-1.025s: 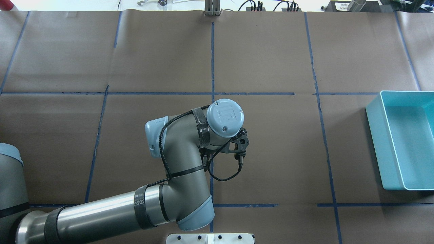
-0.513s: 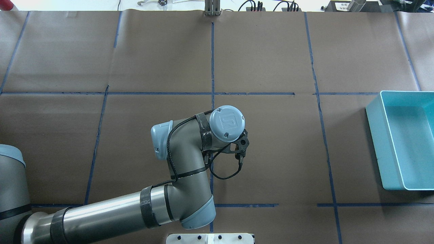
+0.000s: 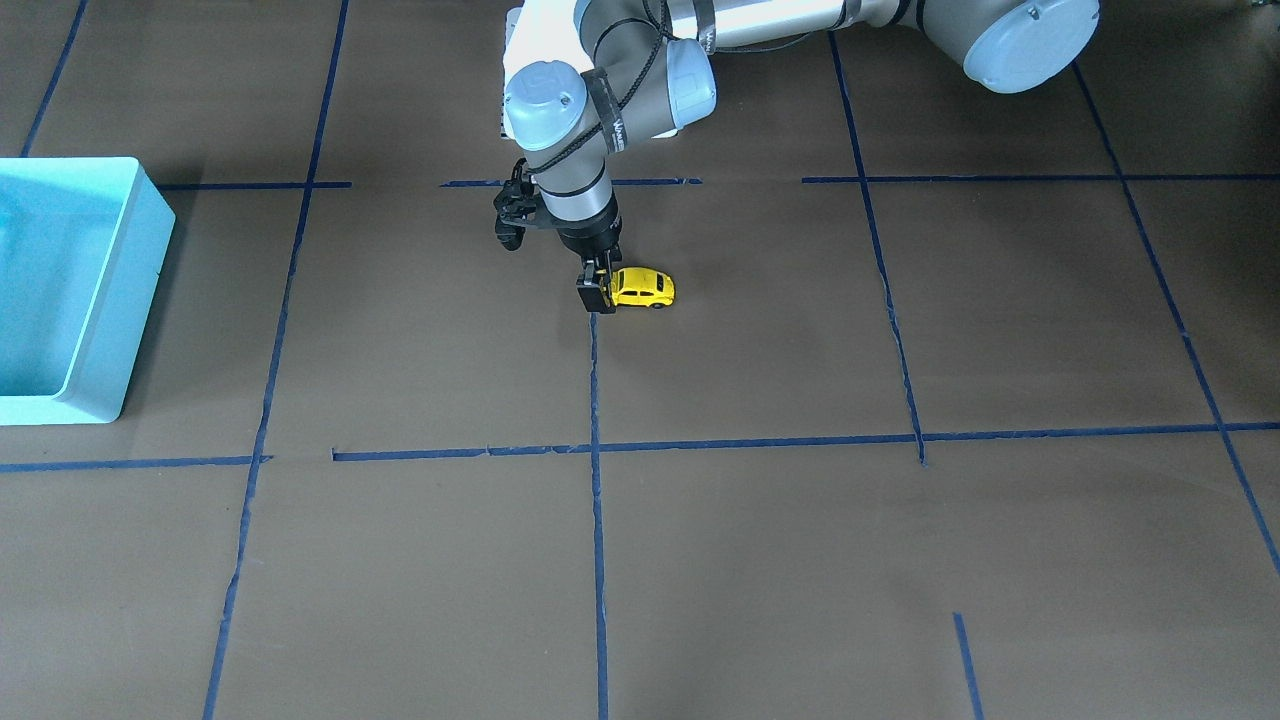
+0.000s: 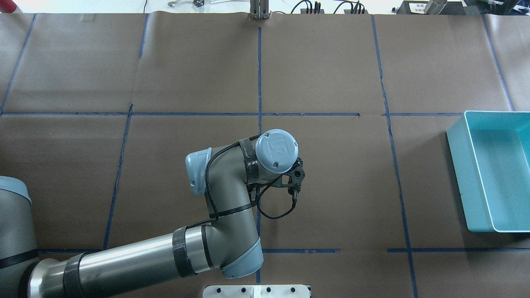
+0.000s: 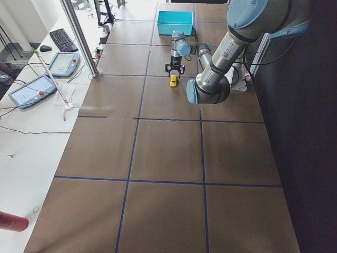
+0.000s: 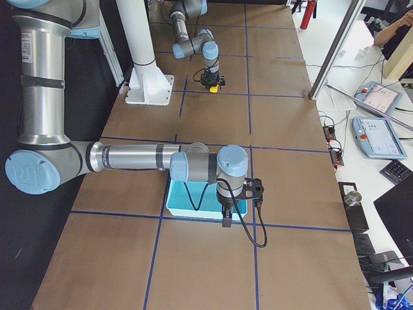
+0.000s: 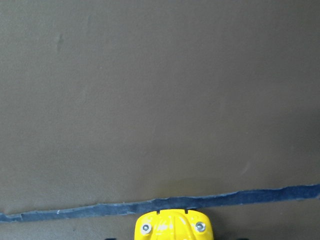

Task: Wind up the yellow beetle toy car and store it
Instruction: 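Drag the pressed car backward along the table with the left gripper, then keep dragging the car backward toward the left arm's base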

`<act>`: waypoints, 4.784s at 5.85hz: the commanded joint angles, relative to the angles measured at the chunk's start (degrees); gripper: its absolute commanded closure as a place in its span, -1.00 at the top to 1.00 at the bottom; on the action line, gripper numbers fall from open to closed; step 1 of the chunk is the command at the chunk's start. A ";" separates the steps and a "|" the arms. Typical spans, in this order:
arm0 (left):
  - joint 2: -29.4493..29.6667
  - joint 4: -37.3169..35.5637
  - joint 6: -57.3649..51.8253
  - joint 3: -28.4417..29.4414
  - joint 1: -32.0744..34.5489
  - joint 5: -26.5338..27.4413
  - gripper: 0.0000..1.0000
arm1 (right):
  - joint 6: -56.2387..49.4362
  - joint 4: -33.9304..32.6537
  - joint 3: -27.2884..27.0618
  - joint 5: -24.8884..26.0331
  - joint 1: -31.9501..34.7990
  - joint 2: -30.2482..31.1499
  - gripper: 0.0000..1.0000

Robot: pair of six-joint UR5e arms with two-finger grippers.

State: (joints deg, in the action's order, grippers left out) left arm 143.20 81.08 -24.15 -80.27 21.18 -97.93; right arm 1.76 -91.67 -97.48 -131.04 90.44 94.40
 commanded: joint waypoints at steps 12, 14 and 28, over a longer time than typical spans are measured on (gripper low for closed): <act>0.15 21.66 4.55 4.42 6.33 -8.15 -0.92 | 0.00 0.00 0.36 0.00 0.00 0.09 1.00; -0.19 22.97 4.63 4.34 6.33 -8.24 -0.92 | 0.00 0.00 0.45 0.00 0.00 0.09 1.00; -4.41 25.53 4.90 4.33 8.44 -13.59 -0.93 | -0.09 0.00 1.50 0.00 0.09 0.17 1.00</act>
State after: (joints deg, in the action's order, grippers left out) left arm 139.05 106.61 -19.25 -75.91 29.60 -110.91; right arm 1.69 -91.67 -96.14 -131.05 90.46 94.57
